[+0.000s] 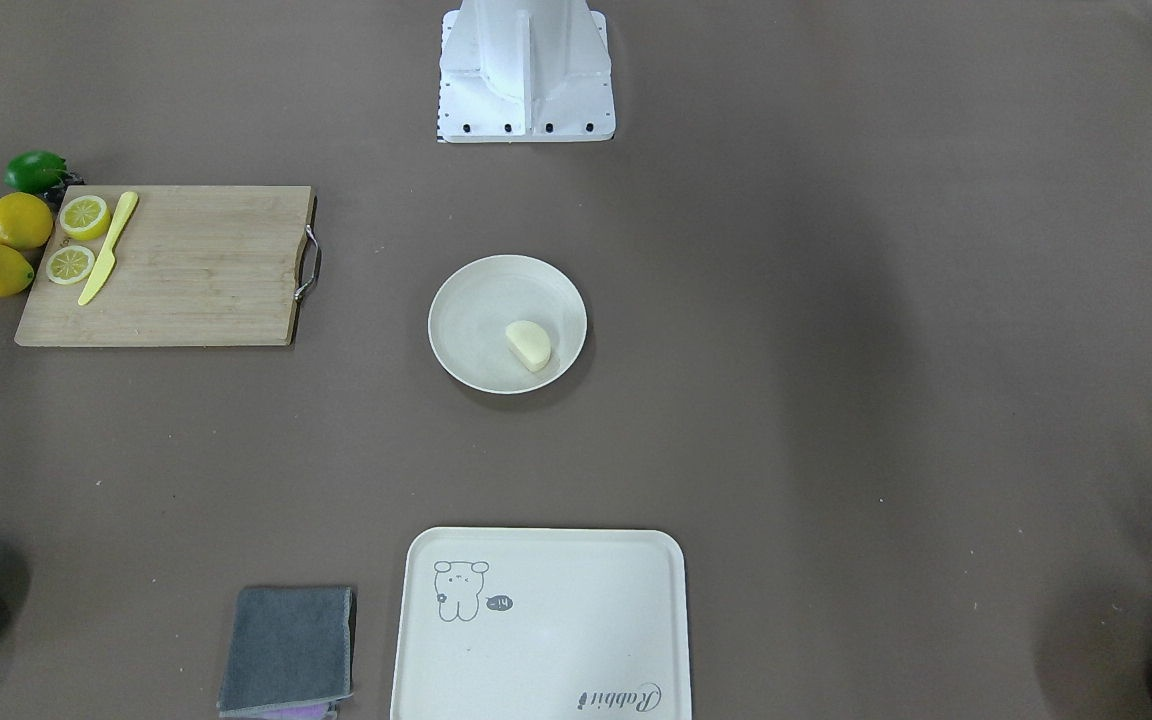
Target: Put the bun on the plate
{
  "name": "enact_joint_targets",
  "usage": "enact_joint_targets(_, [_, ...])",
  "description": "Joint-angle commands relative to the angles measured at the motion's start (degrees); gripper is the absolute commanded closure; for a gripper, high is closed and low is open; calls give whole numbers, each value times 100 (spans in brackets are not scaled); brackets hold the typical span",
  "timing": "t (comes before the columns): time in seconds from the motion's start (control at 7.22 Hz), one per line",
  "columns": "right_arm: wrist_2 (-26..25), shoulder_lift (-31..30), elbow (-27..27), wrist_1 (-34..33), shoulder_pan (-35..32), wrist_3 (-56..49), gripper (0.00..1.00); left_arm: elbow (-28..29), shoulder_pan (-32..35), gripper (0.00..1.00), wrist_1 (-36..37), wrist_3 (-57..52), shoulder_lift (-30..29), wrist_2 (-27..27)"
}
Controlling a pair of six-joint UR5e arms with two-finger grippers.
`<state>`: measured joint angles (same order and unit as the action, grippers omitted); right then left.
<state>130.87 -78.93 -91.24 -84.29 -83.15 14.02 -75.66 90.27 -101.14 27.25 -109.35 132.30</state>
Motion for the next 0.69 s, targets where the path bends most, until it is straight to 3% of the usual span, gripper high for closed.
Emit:
enact_joint_targets(0.0, [0,-17,0,0,-17,-14,0,-2,-9,2,-29,-27,-51,6])
enact_joint_targets(0.55, [9,-25,0,0,-61,12,0,-54,-115,2,-29,-18,-60,6])
